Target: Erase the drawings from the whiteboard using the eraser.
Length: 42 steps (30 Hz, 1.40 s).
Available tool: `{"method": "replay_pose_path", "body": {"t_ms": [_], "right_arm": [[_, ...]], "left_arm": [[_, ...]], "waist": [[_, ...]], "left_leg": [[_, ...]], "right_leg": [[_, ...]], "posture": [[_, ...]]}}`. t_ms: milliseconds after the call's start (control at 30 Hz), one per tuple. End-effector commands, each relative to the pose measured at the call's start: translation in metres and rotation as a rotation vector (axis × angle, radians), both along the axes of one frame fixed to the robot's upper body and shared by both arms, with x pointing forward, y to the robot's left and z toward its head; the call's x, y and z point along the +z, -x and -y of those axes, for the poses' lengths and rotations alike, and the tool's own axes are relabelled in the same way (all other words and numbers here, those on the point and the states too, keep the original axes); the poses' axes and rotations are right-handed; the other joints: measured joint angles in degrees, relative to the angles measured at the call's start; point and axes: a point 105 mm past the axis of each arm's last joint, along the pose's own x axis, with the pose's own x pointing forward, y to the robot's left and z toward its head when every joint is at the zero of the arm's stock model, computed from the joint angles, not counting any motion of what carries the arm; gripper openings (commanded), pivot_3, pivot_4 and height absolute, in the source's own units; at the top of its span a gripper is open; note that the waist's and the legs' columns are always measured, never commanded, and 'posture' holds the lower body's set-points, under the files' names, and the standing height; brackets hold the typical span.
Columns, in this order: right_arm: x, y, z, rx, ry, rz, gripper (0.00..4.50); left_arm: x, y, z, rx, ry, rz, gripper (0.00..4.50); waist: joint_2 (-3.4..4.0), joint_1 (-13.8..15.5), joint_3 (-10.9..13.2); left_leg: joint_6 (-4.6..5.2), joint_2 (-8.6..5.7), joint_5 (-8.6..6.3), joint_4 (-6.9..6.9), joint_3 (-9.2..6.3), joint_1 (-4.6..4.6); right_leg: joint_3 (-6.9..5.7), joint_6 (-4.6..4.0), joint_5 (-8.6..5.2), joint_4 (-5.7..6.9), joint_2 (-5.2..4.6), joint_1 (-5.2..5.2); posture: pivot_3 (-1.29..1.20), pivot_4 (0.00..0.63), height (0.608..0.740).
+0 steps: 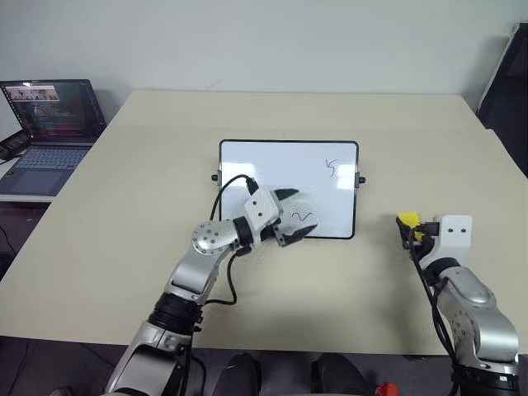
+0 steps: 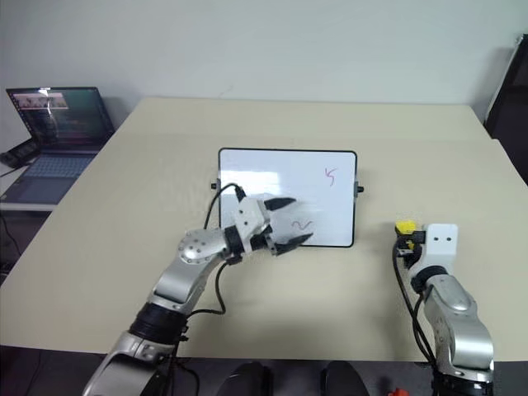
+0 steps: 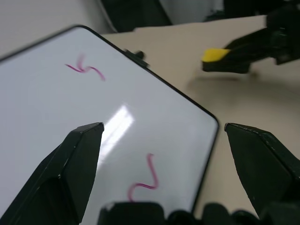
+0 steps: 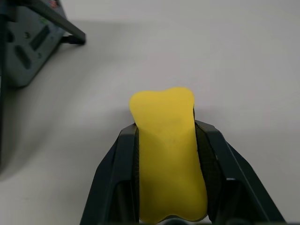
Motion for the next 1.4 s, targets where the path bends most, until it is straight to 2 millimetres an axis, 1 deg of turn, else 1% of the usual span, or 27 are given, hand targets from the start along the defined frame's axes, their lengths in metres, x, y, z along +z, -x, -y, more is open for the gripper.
{"method": "replay_pose_path", "body": {"t_ms": [33, 133, 267, 367, 500, 600, 700, 767, 833, 900, 1100, 1200, 1400], "right_arm": [[0.024, -0.001, -0.007, 0.025, 0.06, 0.1, 1.27], [0.033, -0.005, -0.014, 0.055, 0.092, 0.135, 1.27], [0.052, -0.017, -0.035, 0.118, 0.116, 0.207, 1.27], [0.073, -0.027, -0.053, 0.161, 0.109, 0.272, 1.27], [0.096, -0.043, -0.076, 0.215, 0.095, 0.335, 1.27], [0.106, -0.054, -0.085, 0.235, 0.091, 0.358, 1.27], [0.107, -0.06, -0.094, 0.268, 0.095, 0.367, 1.27], [0.102, -0.063, -0.098, 0.282, 0.095, 0.355, 1.27], [0.091, -0.065, -0.101, 0.304, 0.108, 0.321, 1.27], [0.083, -0.066, -0.103, 0.323, 0.129, 0.298, 1.27], [0.071, -0.067, -0.104, 0.348, 0.168, 0.267, 1.27], [0.072, -0.067, -0.107, 0.36, 0.168, 0.273, 1.27], [0.08, -0.073, -0.122, 0.399, 0.16, 0.308, 1.27]], "left_arm": [[0.016, -0.004, -0.004, 0.079, 0.028, 0.095, 4.5], [0.014, -0.005, -0.007, 0.121, 0.034, 0.106, 4.5], [0.006, -0.006, -0.011, 0.169, 0.033, 0.083, 4.5], [0.004, -0.006, -0.009, 0.169, 0.045, 0.071, 4.5], [0.004, -0.007, -0.005, 0.16, 0.051, 0.073, 4.5], [0.006, -0.007, -0.004, 0.154, 0.049, 0.079, 4.5], [0.005, -0.009, -0.007, 0.16, 0.047, 0.08, 4.5], [0.005, -0.01, -0.008, 0.161, 0.045, 0.081, 4.5], [0.005, -0.01, -0.007, 0.16, 0.043, 0.084, 4.5], [0.006, -0.01, -0.008, 0.162, 0.045, 0.086, 4.5], [0.004, -0.008, -0.011, 0.169, 0.046, 0.086, 4.5], [0.005, -0.008, -0.01, 0.173, 0.05, 0.09, 4.5], [0.005, -0.009, -0.01, 0.175, 0.052, 0.093, 4.5]], "waist": [[0.0, -0.01, 0.0], [0.0, -0.04, 0.0], [0.0, -0.24, 0.0], [0.0, -0.1, 0.0], [0.0, -0.07, 0.0], [0.0, -0.06, 0.0], [0.0, -0.01, 0.0], [0.0, -0.01, 0.0], [0.0, -0.04, 0.0], [0.0, -0.05, 0.0], [0.0, -0.05, 0.0], [0.0, -0.05, 0.0], [0.0, -0.34, 0.0]], "left_leg": [[-0.01, 0.0, 0.01, 0.0, 0.01, 0.0], [-0.03, -0.01, 0.02, 0.0, 0.01, 0.0], [-0.04, 0.01, 0.02, 0.0, 0.04, 0.02], [-0.05, 0.0, 0.03, 0.01, 0.0, 0.01], [-0.09, 0.0, 0.05, 0.02, 0.0, -0.02], [-0.1, 0.0, 0.06, 0.03, 0.01, -0.03], [-0.1, 0.0, 0.06, 0.02, -0.01, -0.04], [-0.1, -0.01, 0.06, 0.02, 0.0, -0.07], [-0.1, -0.01, 0.06, 0.03, 0.02, -0.1], [-0.1, 0.0, 0.06, 0.03, 0.02, -0.1], [-0.1, 0.0, 0.06, 0.03, 0.03, -0.11], [-0.1, 0.01, 0.06, 0.03, 0.03, -0.11], [-0.1, 0.01, 0.06, 0.04, 0.04, -0.09]], "right_leg": [[0.01, 0.0, 0.0, 0.0, 0.0, 0.0], [0.0, 0.0, 0.0, 0.0, 0.0, 0.0], [0.04, 0.0, 0.0, 0.05, 0.01, -0.03], [0.0, 0.0, 0.0, 0.06, 0.01, -0.03], [-0.02, 0.0, 0.0, 0.02, 0.0, -0.03], [-0.02, 0.0, 0.0, 0.02, 0.0, -0.05], [-0.05, 0.0, 0.0, 0.02, 0.0, -0.06], [-0.05, 0.0, 0.0, 0.0, -0.02, -0.08], [-0.04, 0.0, 0.0, 0.0, -0.02, -0.12], [-0.04, 0.0, 0.0, 0.01, -0.02, -0.14], [-0.02, 0.0, 0.0, 0.03, -0.02, -0.16], [-0.02, 0.0, 0.01, 0.04, -0.02, -0.16], [-0.01, -0.01, 0.01, 0.08, -0.02, -0.17]], "posture": [[0.0, 0.15, 0.74], [0.0, 0.15, 0.74], [0.0, 0.15, 0.74], [0.0, 0.15, 0.74], [0.0, 0.15, 0.74], [0.0, 0.15, 0.74], [0.0, 0.15, 0.74], [0.0, 0.15, 0.74], [0.0, 0.15, 0.74], [0.0, 0.15, 0.74], [0.0, 0.15, 0.74], [0.0, 0.15, 0.74], [0.0, 0.15, 0.74]]}}
